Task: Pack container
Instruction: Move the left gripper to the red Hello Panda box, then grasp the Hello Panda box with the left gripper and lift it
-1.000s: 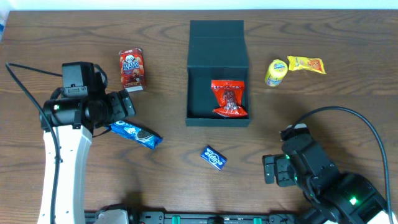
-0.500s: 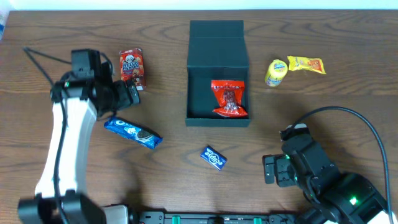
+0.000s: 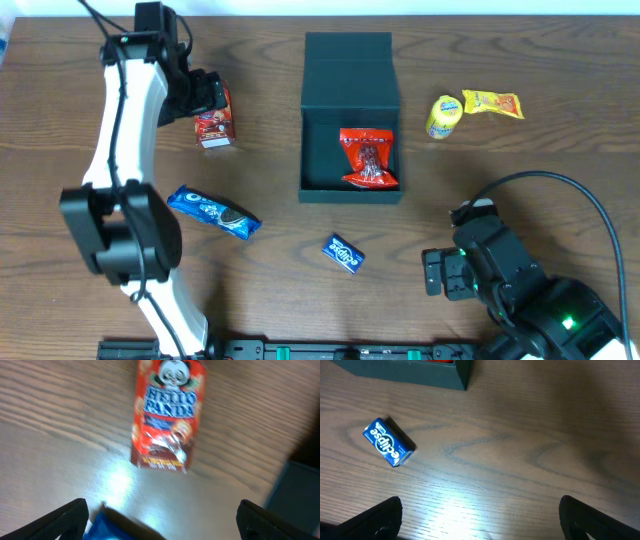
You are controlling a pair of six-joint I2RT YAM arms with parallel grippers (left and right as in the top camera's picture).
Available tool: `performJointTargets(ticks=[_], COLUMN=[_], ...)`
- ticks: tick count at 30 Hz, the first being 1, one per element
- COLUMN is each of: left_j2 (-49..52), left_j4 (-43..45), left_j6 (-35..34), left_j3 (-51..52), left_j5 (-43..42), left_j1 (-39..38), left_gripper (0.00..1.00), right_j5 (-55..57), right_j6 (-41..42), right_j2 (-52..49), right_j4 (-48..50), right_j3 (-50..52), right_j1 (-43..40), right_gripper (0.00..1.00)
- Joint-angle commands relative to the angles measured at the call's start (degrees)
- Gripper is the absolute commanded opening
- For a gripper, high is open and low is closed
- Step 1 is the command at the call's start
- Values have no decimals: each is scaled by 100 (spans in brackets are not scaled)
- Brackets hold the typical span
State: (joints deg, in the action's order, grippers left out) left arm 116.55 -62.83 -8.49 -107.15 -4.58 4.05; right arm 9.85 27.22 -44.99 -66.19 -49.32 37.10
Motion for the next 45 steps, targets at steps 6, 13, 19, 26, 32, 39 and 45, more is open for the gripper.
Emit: performJointTargets(ticks=[6, 13, 19, 26, 32, 39, 45], left_j2=[852, 1172, 1377, 1497, 1637, 1709, 1720], left_j4=[173, 468, 691, 883, 1049, 1152, 1213], left_j6=[385, 697, 730, 728, 815, 835, 837], left_j3=[-341, -343, -343, -343, -341, -341, -341], left_j5=[417, 457, 514, 671, 667, 664, 645], left_j1=[-57, -208, -258, -258, -258, -258, -256], left_gripper=[95, 95, 95, 95, 95, 95, 95], right_j5=[20, 20, 20, 20, 20, 20, 20], right_j6=[105, 105, 105, 105, 105, 105, 105], right_j2=[9, 9, 9, 9, 9, 9, 9], right_j4=[-4, -4, -4, -4, -4, -4, -4], right_j3=[2, 2, 2, 2, 2, 2, 2], right_j1=[37, 37, 37, 37, 37, 37, 37], right_gripper=[99, 99, 99, 99, 99, 99, 99])
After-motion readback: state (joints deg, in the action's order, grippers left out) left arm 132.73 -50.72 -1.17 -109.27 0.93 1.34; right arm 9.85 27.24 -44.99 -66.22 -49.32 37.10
